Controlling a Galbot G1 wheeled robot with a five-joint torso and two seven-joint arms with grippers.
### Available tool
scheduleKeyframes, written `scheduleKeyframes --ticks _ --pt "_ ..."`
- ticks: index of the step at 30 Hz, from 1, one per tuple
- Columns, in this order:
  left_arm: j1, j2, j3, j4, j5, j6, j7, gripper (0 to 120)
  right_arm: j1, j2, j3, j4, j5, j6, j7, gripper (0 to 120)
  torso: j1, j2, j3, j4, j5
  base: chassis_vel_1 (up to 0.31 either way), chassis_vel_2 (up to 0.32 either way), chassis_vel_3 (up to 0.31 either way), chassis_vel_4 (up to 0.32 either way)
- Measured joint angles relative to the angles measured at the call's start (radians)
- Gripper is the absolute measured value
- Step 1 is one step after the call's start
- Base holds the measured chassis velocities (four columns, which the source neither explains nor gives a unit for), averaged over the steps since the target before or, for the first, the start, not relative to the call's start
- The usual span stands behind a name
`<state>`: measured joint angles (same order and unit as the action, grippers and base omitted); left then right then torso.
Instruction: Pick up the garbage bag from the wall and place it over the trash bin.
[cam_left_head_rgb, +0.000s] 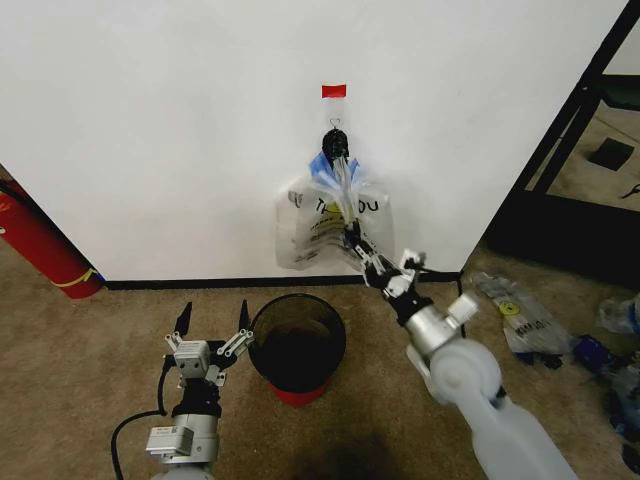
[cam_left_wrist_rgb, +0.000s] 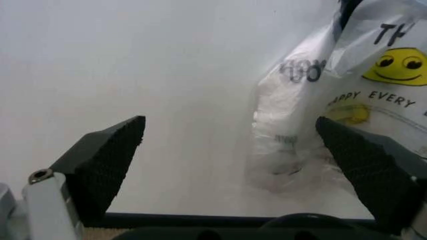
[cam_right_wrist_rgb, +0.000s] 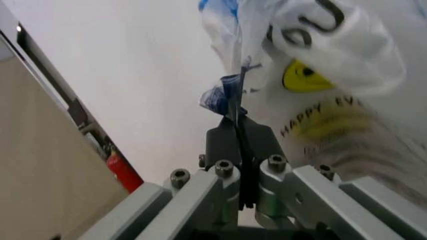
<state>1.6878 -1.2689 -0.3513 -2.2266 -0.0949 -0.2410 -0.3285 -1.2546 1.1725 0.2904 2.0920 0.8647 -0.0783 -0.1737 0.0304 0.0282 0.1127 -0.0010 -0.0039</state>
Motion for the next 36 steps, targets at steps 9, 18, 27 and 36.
scheduleKeyframes --ticks 9,18,27,36 --pt "-0.002 0.01 0.01 -0.006 -0.005 0.0 0.001 100 -0.164 0.001 0.04 0.079 -0.115 0.044 -0.036 0 0.0 0.0 0.0 0.0002 0.0 0.0 0.0 0.0 0.0" --pt "0.001 0.028 0.005 -0.018 -0.025 -0.003 0.002 100 -0.287 0.007 0.084 0.13 -0.215 0.1 -0.06 0 0.0 0.0 0.0 0.0002 -0.0001 0.0 0.0 0.0 0.0" --pt "-0.006 0.035 0.011 -0.016 -0.031 -0.003 0.003 100 -0.382 -0.017 0.107 0.125 -0.318 0.166 -0.084 0 0.0 0.0 0.0 0.0001 0.0 0.0 0.0 0.0 0.0" --pt "-0.024 0.042 0.009 -0.002 -0.048 -0.002 0.004 100 -0.489 -0.048 0.171 0.155 -0.398 0.233 -0.084 0 0.0 0.0 0.0 0.0001 0.0 0.0 0.0 0.0 0.0"
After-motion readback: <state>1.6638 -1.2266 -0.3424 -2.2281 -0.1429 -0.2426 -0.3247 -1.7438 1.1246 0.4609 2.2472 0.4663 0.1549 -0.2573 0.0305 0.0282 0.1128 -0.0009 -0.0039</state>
